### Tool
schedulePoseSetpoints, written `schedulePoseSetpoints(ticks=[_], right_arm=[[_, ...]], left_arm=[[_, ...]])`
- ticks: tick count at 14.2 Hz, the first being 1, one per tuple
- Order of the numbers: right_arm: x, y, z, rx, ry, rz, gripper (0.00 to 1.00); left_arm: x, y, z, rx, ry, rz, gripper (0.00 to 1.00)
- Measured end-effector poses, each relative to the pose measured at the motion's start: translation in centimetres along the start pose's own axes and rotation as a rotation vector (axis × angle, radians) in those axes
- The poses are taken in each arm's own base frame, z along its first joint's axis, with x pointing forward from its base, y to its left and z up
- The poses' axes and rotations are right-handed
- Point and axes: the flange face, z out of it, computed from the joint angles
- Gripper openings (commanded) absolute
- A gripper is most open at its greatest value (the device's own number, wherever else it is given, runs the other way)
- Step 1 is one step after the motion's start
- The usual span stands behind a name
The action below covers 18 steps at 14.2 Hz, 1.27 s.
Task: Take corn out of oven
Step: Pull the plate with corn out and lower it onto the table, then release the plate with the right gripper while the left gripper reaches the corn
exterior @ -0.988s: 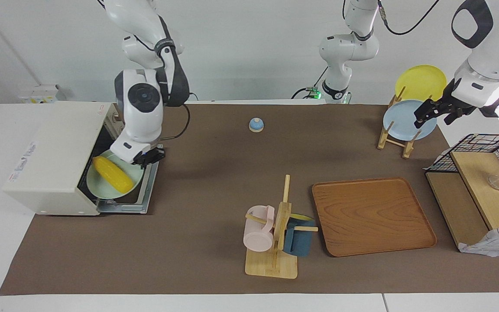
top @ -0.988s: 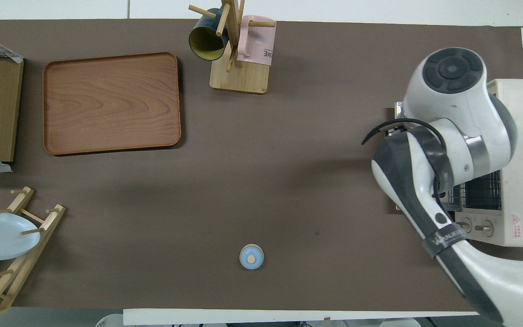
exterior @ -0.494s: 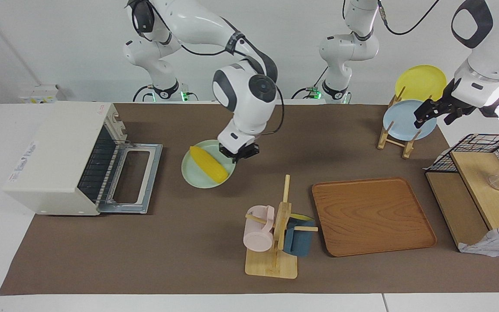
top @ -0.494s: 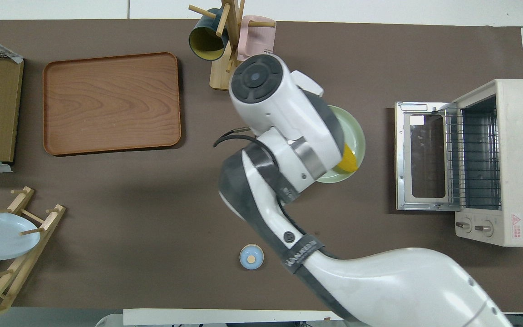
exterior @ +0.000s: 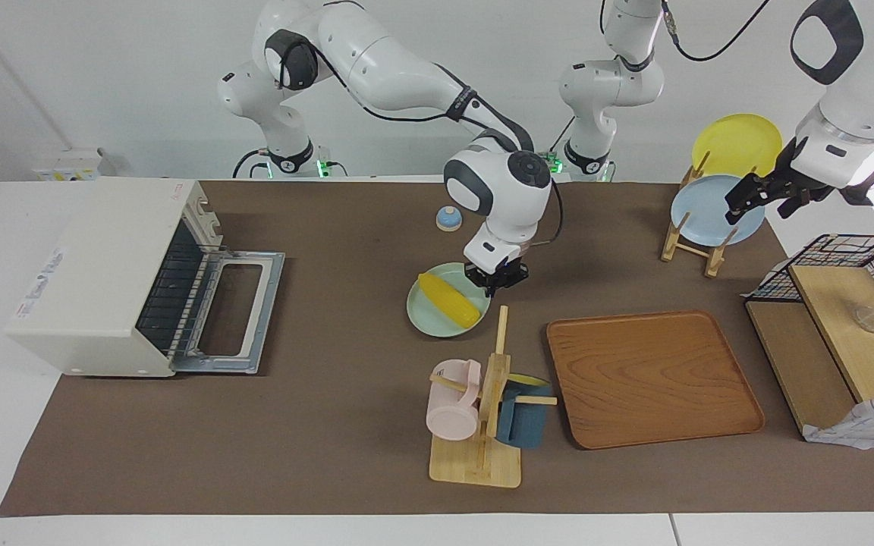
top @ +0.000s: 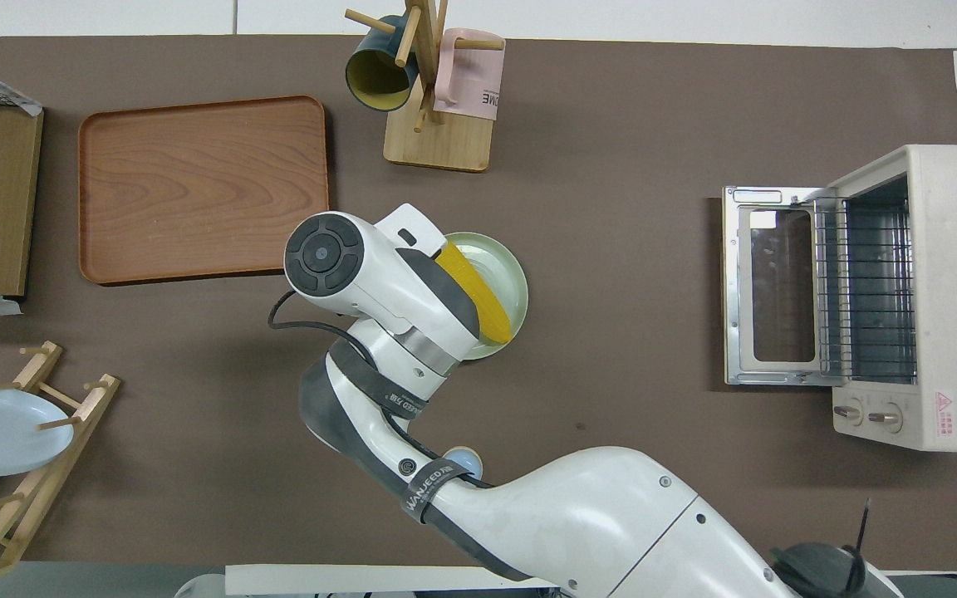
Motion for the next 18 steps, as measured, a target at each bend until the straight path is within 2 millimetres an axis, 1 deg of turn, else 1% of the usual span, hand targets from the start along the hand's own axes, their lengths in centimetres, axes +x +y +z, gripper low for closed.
schedulePoseSetpoints(ticks=[1, 2, 3, 4, 5, 6, 7, 8, 9, 10, 11, 12, 13, 14, 15, 16, 17, 18], right_arm=[[0.1, 0.0, -0.3, 0.007, 0.003, 0.006, 0.67], [0.4, 0.0, -1.0, 0.019, 0.006, 0.024, 0.67], [0.7, 0.2, -2.1, 0.037, 0.011, 0.050, 0.65], [1.1, 1.0, -3.9, 0.040, 0.014, 0.066, 0.58], [1.7, 3.0, -5.8, 0.021, 0.001, 0.072, 0.52], [2.6, 6.2, -7.6, -0.005, -0.021, 0.059, 0.44], [3.8, 10.6, -9.0, -0.022, -0.041, 0.050, 0.37], [4.8, 15.3, -9.3, -0.028, -0.055, 0.049, 0.29], [5.4, 19.8, -8.8, -0.027, -0.064, 0.050, 0.14], [5.3, 23.6, -7.4, -0.023, -0.067, 0.050, 0.04], [4.7, 26.3, -5.5, -0.020, -0.068, 0.045, 0.00], [4.0, 28.3, -3.4, -0.016, -0.067, 0.028, 0.00], [3.5, 30.2, -1.4, -0.014, -0.071, 0.004, 0.00], [3.3, 32.4, 0.2, -0.014, -0.082, -0.012, 0.00], [3.4, 34.5, 1.5, -0.021, -0.095, -0.021, 0.00], [3.5, 36.2, 2.4, -0.039, -0.102, -0.031, 0.00], [3.6, 37.2, 3.3, -0.070, -0.107, -0.042, 0.00], [3.7, 37.7, 4.2, -0.099, -0.111, -0.057, 0.00]], left_arm=[[0.0, 0.0, 0.0, 0.000, 0.000, 0.000, 1.00], [0.0, 0.0, 0.0, 0.000, 0.000, 0.000, 1.00], [0.0, 0.0, 0.0, 0.000, 0.000, 0.000, 1.00], [0.0, 0.1, 0.0, 0.000, 0.000, 0.001, 1.00], [0.0, 0.1, 0.0, 0.000, 0.000, 0.003, 1.00], [0.0, 0.2, 0.0, 0.000, 0.000, 0.004, 1.00], [0.0, 0.2, 0.0, 0.000, 0.000, 0.003, 1.00], [0.0, 0.1, 0.0, 0.000, 0.000, 0.002, 1.00], [0.0, 0.1, 0.0, 0.000, 0.000, 0.002, 1.00], [0.0, 0.2, 0.0, 0.000, -0.003, 0.004, 1.00], [-0.1, 0.6, 0.1, -0.001, -0.007, 0.011, 1.00], [-0.2, 1.8, 0.2, -0.006, -0.011, 0.015, 1.00], [-0.4, 4.0, 0.6, -0.010, -0.012, -0.010, 1.00], [-0.8, 7.4, 1.3, -0.011, 0.002, -0.063, 1.00], [-1.8, 12.2, 2.6, -0.016, 0.035, -0.112, 1.00], [-3.7, 17.4, 4.2, -0.024, 0.059, -0.145, 1.00], [-6.2, 22.7, 6.1, -0.032, 0.074, -0.176, 1.00], [-9.0, 27.6, 7.8, -0.045, 0.088, -0.210, 1.00]])
